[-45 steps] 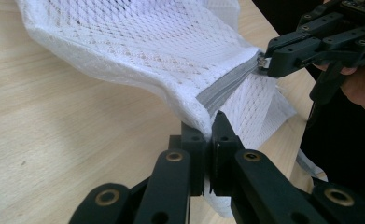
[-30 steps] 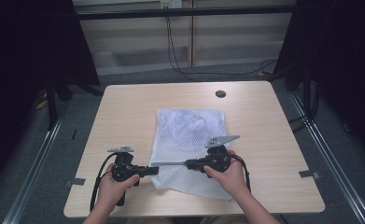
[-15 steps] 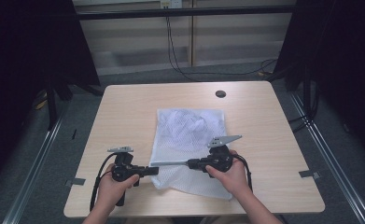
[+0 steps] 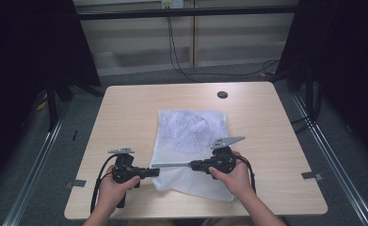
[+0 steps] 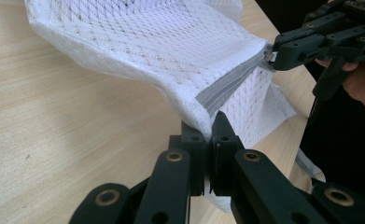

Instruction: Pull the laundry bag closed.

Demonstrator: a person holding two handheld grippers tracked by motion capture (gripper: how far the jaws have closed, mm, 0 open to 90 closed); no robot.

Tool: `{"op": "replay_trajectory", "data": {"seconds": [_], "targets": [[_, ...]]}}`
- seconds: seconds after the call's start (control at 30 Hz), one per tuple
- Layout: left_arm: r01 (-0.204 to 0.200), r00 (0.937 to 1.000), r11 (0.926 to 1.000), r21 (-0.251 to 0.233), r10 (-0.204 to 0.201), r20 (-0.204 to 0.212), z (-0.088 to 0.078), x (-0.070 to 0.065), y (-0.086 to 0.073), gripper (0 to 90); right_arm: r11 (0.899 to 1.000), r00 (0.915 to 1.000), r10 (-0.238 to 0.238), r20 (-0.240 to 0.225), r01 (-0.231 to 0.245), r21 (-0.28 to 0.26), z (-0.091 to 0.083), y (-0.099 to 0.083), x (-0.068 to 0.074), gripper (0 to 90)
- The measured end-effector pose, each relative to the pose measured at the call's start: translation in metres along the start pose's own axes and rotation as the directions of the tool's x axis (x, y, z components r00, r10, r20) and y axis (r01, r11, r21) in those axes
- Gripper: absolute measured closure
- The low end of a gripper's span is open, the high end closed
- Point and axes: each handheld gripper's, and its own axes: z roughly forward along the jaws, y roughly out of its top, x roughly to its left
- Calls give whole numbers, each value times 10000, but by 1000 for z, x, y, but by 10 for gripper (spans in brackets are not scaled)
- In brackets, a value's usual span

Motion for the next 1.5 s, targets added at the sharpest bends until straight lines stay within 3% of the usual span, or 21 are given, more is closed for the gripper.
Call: {"op": "replay_trajectory", "data": {"seconds": [0.43, 1.5], "targets": [[-347, 9992, 9994, 55, 348, -213, 0, -1, 0, 873, 10000, 10000, 21, -4, -21, -11, -2, -1, -1, 872], [-170, 9997, 9999, 16, 171, -163, 0, -3, 0, 875, 9999, 9999, 122, 54, -122, -56, -9, -4, -4, 872]]}}
